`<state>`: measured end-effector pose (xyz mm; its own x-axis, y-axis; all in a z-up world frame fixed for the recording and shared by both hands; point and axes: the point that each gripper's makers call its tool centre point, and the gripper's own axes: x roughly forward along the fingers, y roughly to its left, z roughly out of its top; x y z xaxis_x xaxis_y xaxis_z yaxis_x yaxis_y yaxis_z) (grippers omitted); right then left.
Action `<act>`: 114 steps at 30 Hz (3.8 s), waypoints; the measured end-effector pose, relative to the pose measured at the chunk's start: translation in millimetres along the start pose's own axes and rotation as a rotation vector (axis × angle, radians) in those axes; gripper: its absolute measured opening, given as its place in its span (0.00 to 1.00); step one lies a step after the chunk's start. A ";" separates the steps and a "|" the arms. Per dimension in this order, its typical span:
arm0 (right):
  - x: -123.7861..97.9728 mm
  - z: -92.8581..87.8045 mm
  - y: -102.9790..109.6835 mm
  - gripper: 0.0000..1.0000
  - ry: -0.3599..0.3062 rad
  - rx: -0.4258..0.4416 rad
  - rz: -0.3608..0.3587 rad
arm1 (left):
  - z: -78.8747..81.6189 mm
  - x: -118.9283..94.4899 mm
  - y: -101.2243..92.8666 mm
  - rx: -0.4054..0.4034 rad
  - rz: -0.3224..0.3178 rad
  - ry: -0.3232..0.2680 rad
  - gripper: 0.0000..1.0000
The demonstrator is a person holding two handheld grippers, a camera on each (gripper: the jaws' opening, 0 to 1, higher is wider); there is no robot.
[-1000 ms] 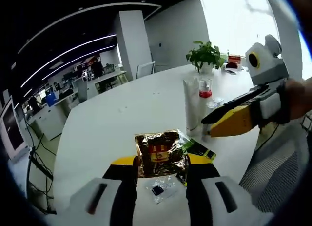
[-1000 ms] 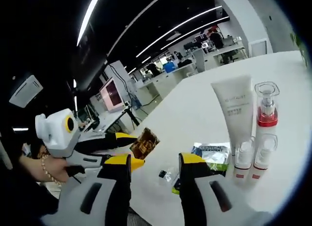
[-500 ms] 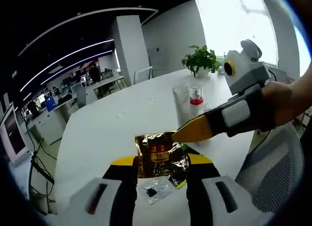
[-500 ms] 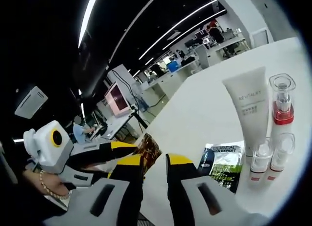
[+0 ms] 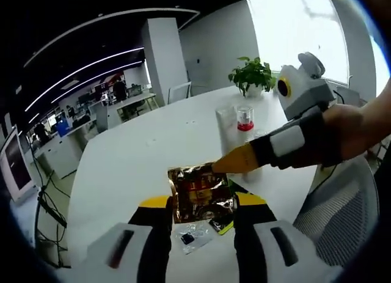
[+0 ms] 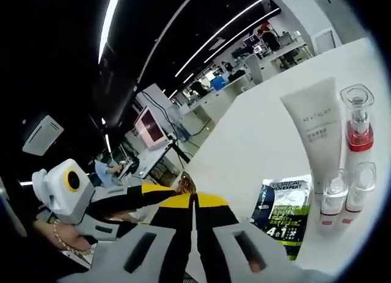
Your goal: Arrange the skincare products in the storage area until every visible bottle or jar stands upright without overlapping.
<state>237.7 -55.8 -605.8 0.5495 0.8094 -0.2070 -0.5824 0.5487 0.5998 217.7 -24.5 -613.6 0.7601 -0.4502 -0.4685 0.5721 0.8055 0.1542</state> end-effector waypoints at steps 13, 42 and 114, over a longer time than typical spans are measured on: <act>-1.7 2.0 3.7 0.01 0.000 0.014 0.021 | -8.7 0.3 -2.8 -0.186 -0.058 -0.003 0.40; 42.2 -12.0 -26.8 0.01 0.087 -0.204 -0.136 | -51.4 9.8 37.5 -0.531 -0.141 0.051 0.00; 123.1 -45.7 -123.6 0.16 0.340 -0.660 -0.327 | -109.3 139.5 72.3 0.081 -0.195 0.240 0.19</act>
<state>350.0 -14.5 -740.7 0.6029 0.5479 -0.5800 -0.7155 0.6928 -0.0894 331.4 13.1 -762.8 0.5449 -0.4821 -0.6861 0.7300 0.6753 0.1053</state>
